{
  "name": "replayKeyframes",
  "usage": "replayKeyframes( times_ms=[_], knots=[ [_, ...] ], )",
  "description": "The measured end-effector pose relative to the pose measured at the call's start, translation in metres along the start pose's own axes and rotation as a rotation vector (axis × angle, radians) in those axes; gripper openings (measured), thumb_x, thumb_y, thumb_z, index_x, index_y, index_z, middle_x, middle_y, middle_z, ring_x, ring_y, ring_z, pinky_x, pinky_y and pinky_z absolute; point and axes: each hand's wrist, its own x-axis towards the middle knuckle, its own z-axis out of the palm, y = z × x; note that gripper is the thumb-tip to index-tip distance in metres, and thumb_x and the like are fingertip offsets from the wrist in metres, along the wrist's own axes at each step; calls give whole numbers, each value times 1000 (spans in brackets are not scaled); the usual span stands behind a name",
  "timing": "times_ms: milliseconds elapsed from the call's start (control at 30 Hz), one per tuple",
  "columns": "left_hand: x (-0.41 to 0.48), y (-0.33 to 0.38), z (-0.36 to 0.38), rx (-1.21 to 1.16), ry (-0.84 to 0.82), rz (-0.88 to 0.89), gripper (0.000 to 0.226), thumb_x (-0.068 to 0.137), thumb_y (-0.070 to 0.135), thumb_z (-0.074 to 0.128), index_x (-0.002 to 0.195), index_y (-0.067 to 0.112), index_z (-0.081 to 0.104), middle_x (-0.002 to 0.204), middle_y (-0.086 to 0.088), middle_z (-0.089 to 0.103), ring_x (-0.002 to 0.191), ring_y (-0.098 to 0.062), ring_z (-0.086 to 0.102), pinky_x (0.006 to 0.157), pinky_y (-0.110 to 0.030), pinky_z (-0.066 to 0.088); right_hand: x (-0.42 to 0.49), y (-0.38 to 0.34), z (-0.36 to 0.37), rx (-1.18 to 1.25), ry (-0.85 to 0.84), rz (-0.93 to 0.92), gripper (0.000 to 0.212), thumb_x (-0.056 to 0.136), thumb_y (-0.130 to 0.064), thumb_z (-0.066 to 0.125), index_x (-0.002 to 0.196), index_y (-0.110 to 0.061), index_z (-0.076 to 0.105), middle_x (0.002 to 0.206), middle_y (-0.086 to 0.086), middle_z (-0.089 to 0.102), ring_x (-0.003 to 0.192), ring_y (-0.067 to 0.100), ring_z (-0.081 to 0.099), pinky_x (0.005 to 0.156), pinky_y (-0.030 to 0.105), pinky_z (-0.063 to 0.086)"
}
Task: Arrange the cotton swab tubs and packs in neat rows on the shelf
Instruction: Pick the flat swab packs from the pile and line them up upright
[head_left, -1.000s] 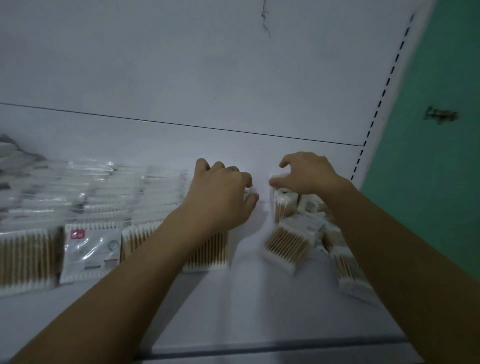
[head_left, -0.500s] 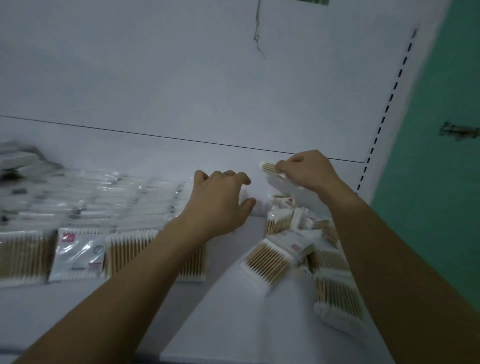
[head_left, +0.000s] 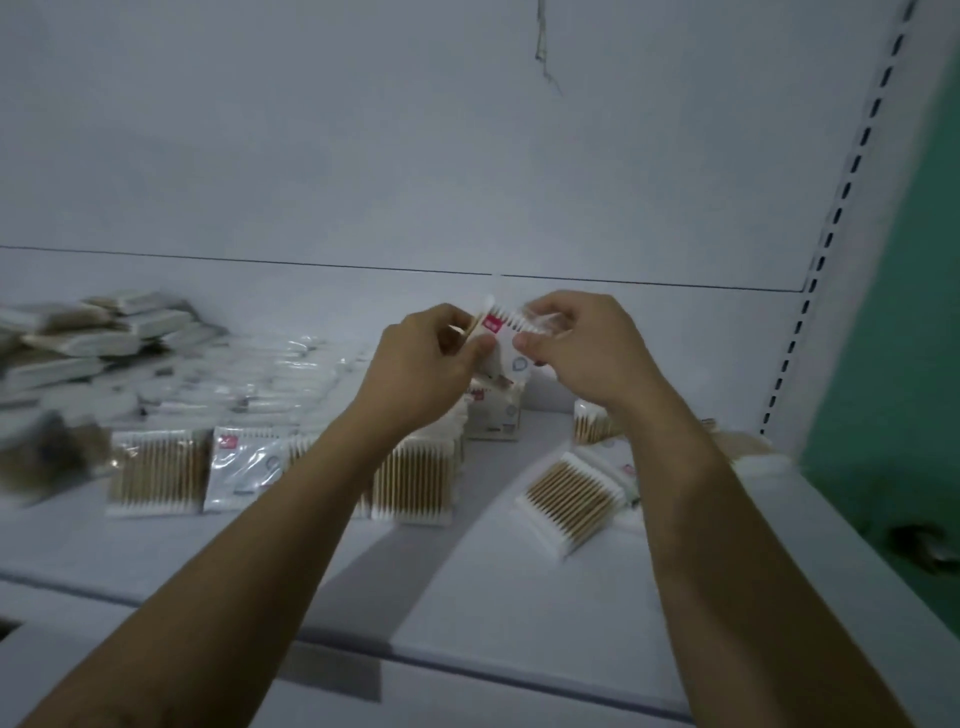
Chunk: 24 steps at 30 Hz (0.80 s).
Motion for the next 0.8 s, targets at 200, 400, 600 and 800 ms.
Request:
replayKeyframes(
  times_ms=[200, 400, 600, 800],
  knots=[
    [-29, -16, -2, 325, 28, 93, 36, 95, 43, 53, 128, 29, 55, 116, 10, 65, 112, -14, 57, 100, -39, 28, 13, 14, 27, -587, -31, 111, 37, 89, -18, 67, 125, -17, 61, 127, 9, 55, 107, 28, 58, 78, 28, 40],
    [-50, -24, 6, 553, 81, 267, 33, 88, 43, 49, 105, 24, 69, 98, 1, 72, 95, -25, 64, 90, -45, 33, 14, 21, 55, -660, -136, 173, 35, 86, -9, 62, 119, -14, 57, 117, 8, 59, 106, 28, 58, 75, 29, 39],
    [-60, -38, 22, 582, 162, 372, 29, 89, 37, 48, 97, 21, 71, 95, 1, 72, 98, -24, 63, 96, -47, 29, 18, 28, 69, -666, -119, 132, 29, 88, -10, 59, 116, -15, 58, 120, 10, 51, 102, 28, 56, 74, 31, 41],
    [-66, -48, 28, 544, 254, 421, 26, 87, 34, 58, 104, 20, 71, 105, -1, 71, 109, -25, 60, 101, -49, 26, 12, 38, 74, -756, -121, 71, 42, 91, -24, 63, 131, -16, 53, 128, 14, 47, 116, 31, 46, 88, 37, 41]
  ],
)
